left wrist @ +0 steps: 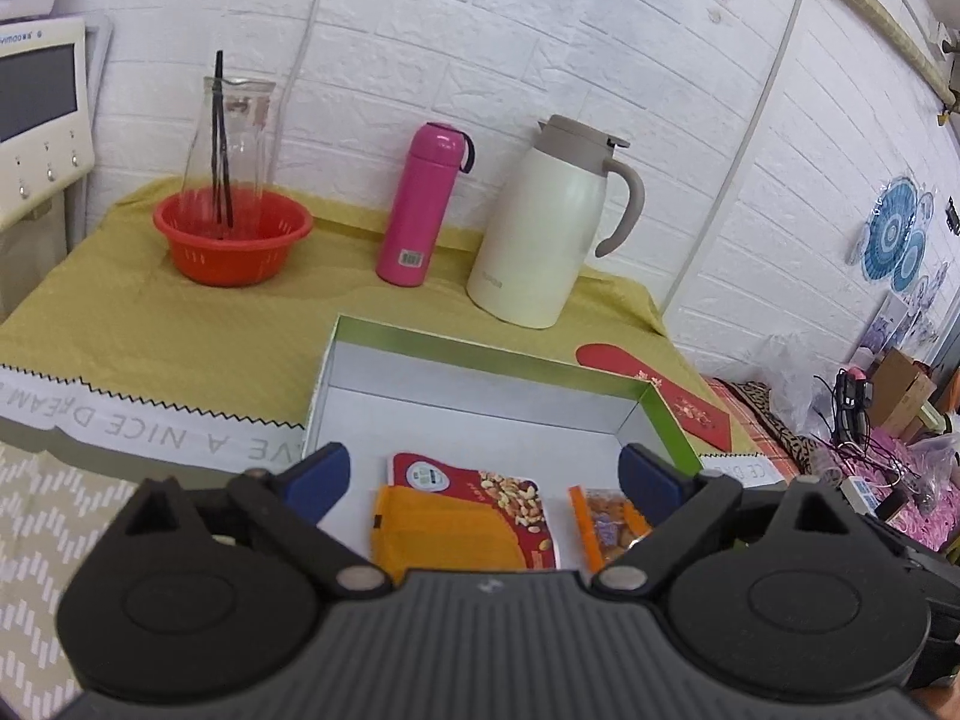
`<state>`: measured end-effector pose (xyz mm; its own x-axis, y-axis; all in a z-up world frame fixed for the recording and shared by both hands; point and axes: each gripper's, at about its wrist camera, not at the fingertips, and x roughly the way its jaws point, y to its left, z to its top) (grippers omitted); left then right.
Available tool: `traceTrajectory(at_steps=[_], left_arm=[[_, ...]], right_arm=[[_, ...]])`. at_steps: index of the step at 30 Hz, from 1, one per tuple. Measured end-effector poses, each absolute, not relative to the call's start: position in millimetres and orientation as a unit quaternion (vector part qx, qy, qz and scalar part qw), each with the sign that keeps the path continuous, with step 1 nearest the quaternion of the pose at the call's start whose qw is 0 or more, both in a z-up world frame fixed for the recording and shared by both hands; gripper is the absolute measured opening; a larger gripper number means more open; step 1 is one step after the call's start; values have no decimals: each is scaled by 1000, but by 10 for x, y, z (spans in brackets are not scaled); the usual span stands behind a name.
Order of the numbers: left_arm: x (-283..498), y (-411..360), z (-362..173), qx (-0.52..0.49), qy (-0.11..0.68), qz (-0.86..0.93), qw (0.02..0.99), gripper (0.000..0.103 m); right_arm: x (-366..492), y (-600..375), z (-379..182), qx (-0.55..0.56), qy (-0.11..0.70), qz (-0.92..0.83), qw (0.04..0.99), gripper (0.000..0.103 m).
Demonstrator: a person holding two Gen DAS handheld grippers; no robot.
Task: Organize snacks
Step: 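Lower the orange pouch and nut pack into the green box, opening both grippers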
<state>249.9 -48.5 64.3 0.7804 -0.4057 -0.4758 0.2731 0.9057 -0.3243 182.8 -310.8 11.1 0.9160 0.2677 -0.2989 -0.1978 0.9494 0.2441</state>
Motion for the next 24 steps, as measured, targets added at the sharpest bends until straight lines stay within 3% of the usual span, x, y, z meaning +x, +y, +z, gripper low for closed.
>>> traceTrajectory(at_steps=[15, 24], left_arm=[[1942, -444, 898, -124, 269, -191, 936, 93], [1404, -373, 744, -137, 272, -192, 933, 93]], right_arm=[[1205, -3119, 371, 103, 144, 118, 977, 103], [607, -3084, 239, 98, 143, 120, 978, 103]])
